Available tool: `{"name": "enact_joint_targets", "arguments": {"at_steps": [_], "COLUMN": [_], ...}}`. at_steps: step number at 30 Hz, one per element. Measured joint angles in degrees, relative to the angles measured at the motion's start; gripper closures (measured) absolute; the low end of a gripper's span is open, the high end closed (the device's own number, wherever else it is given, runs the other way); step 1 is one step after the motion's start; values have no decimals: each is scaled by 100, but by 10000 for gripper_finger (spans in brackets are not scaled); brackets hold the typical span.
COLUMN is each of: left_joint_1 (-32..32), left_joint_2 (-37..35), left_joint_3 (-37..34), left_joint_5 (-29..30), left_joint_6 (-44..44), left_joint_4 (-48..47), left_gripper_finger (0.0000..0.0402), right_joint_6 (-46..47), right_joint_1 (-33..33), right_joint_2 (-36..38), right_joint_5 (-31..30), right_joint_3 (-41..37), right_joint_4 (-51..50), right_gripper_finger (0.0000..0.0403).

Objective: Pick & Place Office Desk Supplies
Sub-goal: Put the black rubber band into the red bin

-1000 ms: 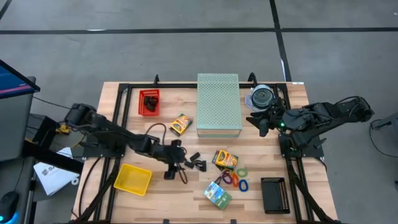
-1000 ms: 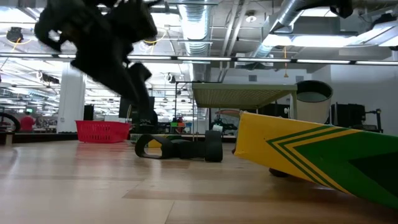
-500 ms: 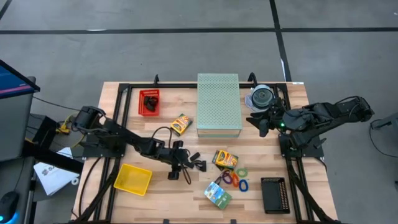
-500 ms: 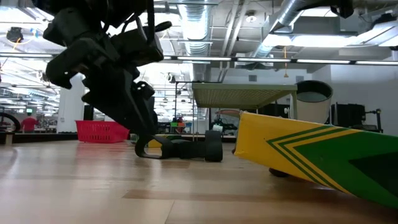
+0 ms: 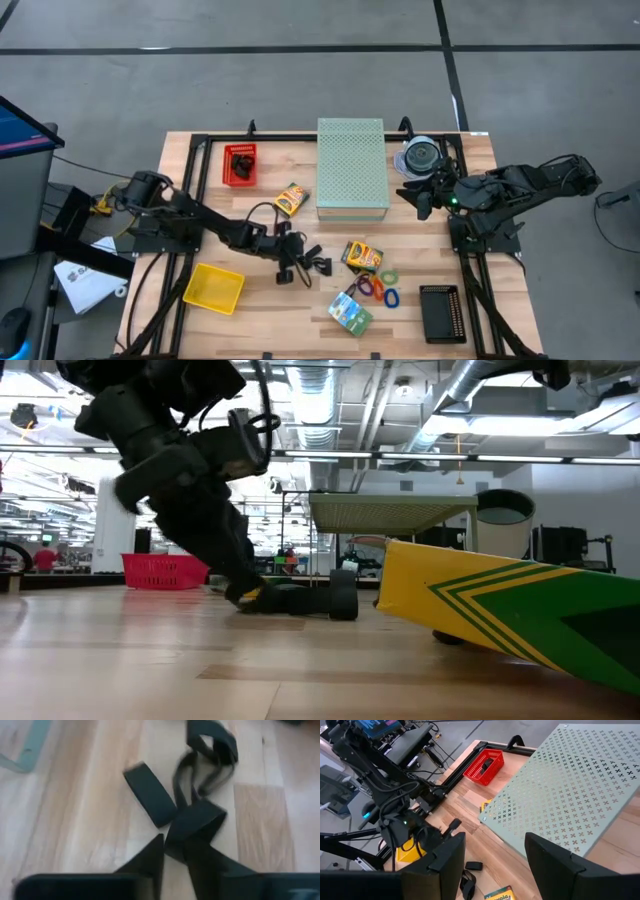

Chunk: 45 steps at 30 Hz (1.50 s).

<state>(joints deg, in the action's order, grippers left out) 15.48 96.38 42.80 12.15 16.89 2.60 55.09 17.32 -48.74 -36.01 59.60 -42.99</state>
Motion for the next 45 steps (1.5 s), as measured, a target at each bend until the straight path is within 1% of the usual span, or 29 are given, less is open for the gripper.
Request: {"name": "enact_joint_targets", "arguments": {"at_steps": [1,2,3,8,11,14,17,20,24,26,28,31,36,40,45], "left_joint_1": [-24,-46,-79,-267,-415,-527,-680,-866,-1127,-1304,-1500,-1842,-2562,-3239,-4062], "left_joint_2": [-55,-120,-171,-673,-1071,-1528,-2029,-2486,-3054,-3262,-3449,-3622,-3779,-3673,-3314], "left_joint_3": [3,0,0,0,5,-4,-2,-2,0,-2,-2,-2,-4,-2,-4], "left_joint_5": [-8,-7,-8,-16,-78,-151,-119,154,769,1079,1389,1793,2234,2544,2622], "left_joint_6": [96,182,266,583,596,641,898,1283,1837,2067,2302,2613,3187,3747,3864], "left_joint_4": [-73,-149,-148,-539,-794,-1186,-1734,-2251,-2857,-3051,-3434,-3757,-3939,-4063,-4108], "left_gripper_finger": [377,389,393,400,401,401,401,401,401,401,401,401,401,401,401], "right_joint_6": [0,1,0,0,-3,-5,-4,-3,-6,-4,-4,-4,-4,-2,26], "right_joint_1": [0,0,0,0,0,-4,-4,-4,-11,-11,-13,-13,-28,-26,-28], "right_joint_2": [-1,0,1,-1,0,0,1,-1,-1,-1,-1,0,-1,1,-1], "right_joint_5": [1,1,0,1,1,-1,-2,-2,-4,-6,-13,-26,-47,-141,-188], "right_joint_3": [-1,-1,-1,-1,-1,-1,-3,-3,-3,-3,-3,-3,-3,-3,-3], "right_joint_4": [-1,-2,0,-8,-28,-48,-76,-95,-102,-116,-131,-143,-165,-163,-183], "right_gripper_finger": [201,201,201,201,201,201,201,201,201,201,201,201,201,201,201]}}
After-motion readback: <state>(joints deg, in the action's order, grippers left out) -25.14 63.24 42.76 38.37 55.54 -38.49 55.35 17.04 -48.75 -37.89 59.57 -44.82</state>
